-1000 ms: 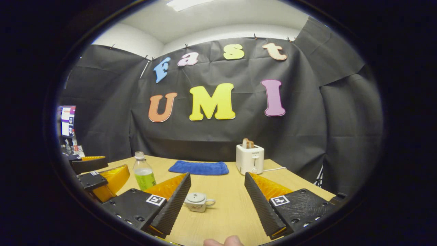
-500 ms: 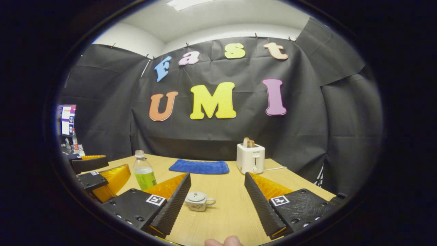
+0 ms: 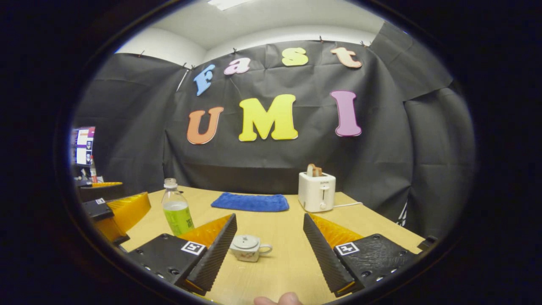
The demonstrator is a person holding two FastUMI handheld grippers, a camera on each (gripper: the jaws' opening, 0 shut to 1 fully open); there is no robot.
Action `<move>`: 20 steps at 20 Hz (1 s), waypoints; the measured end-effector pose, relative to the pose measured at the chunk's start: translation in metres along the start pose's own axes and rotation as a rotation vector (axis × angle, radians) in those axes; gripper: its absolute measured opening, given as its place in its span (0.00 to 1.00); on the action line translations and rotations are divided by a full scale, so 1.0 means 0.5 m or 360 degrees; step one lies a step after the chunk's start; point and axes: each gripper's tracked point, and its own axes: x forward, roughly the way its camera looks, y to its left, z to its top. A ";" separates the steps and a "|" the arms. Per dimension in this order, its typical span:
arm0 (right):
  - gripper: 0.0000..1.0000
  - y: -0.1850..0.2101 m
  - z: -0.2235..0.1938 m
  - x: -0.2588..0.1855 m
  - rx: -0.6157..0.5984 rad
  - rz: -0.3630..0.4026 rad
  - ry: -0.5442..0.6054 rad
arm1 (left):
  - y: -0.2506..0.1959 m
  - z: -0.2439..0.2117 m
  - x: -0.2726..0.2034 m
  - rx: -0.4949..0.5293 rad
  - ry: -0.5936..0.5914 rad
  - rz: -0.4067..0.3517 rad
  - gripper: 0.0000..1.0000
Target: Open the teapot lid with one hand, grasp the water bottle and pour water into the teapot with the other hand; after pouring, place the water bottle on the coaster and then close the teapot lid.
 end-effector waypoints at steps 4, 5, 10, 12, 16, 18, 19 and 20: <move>0.95 0.019 -0.042 0.051 -0.0048 0.0007 0.0049 | 0.019 0.003 -0.001 -0.0002 -0.0004 0.0017 0.98; 0.95 0.030 -0.053 0.064 -0.0044 0.0023 0.0068 | 0.024 0.006 0.001 -0.0001 -0.0006 0.0025 0.98; 0.95 0.060 -0.097 0.121 -0.0017 0.0055 0.0154 | 0.056 -0.002 0.008 -0.0006 0.0009 0.0080 0.99; 0.95 0.069 -0.111 0.141 -0.0003 0.0068 0.0186 | 0.062 -0.005 0.011 -0.0002 0.0012 0.0092 0.99; 0.91 0.083 -0.138 0.175 -0.0030 0.0077 0.0245 | 0.074 -0.014 0.018 -0.0001 0.0034 0.0109 0.99; 0.79 0.083 -0.151 0.183 -0.0035 0.0073 0.0279 | 0.079 -0.014 0.017 -0.0013 0.0034 0.0114 0.99; 0.67 0.086 -0.155 0.192 -0.0034 0.0074 0.0296 | 0.083 -0.015 0.017 -0.0017 0.0034 0.0118 0.99; 0.63 0.087 -0.158 0.196 -0.0035 0.0073 0.0308 | 0.089 -0.016 0.017 -0.0020 0.0034 0.0124 0.98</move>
